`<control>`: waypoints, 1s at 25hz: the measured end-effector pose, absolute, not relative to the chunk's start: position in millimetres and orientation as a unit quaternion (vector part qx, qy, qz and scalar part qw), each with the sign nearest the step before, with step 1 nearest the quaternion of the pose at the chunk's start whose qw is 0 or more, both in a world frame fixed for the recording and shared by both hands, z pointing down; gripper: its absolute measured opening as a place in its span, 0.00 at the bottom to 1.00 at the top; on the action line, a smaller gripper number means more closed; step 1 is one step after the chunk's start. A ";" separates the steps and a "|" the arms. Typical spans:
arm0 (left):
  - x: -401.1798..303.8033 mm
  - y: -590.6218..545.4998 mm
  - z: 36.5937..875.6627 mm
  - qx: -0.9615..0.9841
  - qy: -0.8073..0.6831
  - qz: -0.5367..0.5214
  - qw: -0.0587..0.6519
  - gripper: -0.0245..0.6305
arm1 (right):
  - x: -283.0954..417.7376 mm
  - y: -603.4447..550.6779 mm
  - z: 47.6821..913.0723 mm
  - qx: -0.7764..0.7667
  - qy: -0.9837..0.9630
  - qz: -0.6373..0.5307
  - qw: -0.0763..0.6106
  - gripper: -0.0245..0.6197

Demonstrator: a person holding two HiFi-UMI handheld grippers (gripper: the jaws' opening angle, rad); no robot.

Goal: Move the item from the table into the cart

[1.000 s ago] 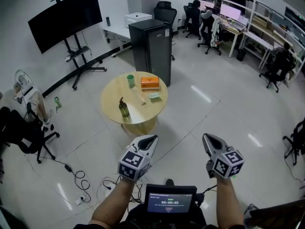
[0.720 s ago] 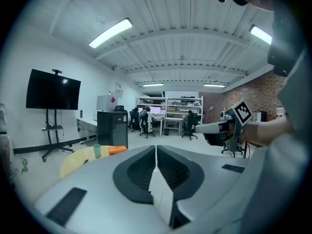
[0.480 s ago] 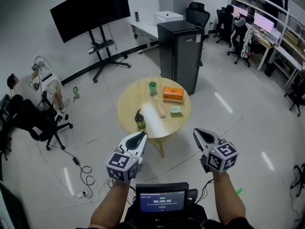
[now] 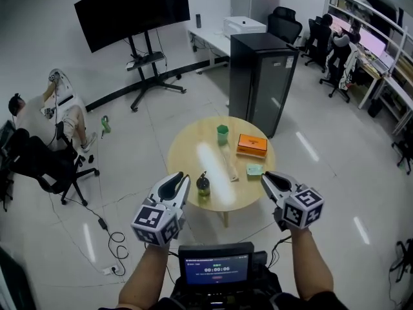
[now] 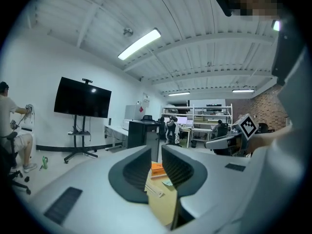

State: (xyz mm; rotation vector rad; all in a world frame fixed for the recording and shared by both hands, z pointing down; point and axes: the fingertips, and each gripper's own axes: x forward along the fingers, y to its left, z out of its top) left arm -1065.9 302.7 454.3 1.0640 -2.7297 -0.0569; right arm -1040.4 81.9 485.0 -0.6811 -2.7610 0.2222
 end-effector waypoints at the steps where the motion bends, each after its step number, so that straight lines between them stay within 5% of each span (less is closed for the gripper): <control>1: -1087.0 306.1 456.0 0.356 -0.928 -0.021 0.105 0.16 | -1060.4 83.8 488.2 -0.239 -0.957 0.079 0.146 0.09; 5: -1164.0 295.6 465.1 0.340 -0.933 -0.017 0.114 0.19 | -1134.8 75.2 498.2 -0.261 -0.950 0.063 0.161 0.10; 7: -1201.1 279.1 465.7 0.331 -0.936 -0.013 0.116 0.20 | -1174.6 62.1 500.9 -0.282 -0.943 0.053 0.168 0.24; 11: -1270.3 241.7 470.7 0.321 -0.937 -0.025 0.132 0.24 | -1255.2 32.6 505.4 -0.325 -0.927 0.037 0.186 0.25; 13: -1301.9 228.8 473.5 0.306 -0.942 -0.026 0.138 0.27 | -1295.2 21.5 509.5 -0.347 -0.916 0.015 0.198 0.39; 16: -1358.3 228.9 478.5 0.279 -0.949 -0.018 0.145 0.30 | -1360.5 21.4 518.0 -0.374 -0.902 -0.015 0.218 0.39; 18: -1397.0 238.3 490.0 0.272 -0.949 -0.021 0.159 0.33 | -1402.8 34.4 529.2 -0.391 -0.888 -0.029 0.240 0.56; 25: -1507.5 281.8 552.5 0.251 -0.946 -0.029 0.202 0.33 | -1527.4 82.5 602.2 -0.412 -0.844 -0.104 0.327 0.58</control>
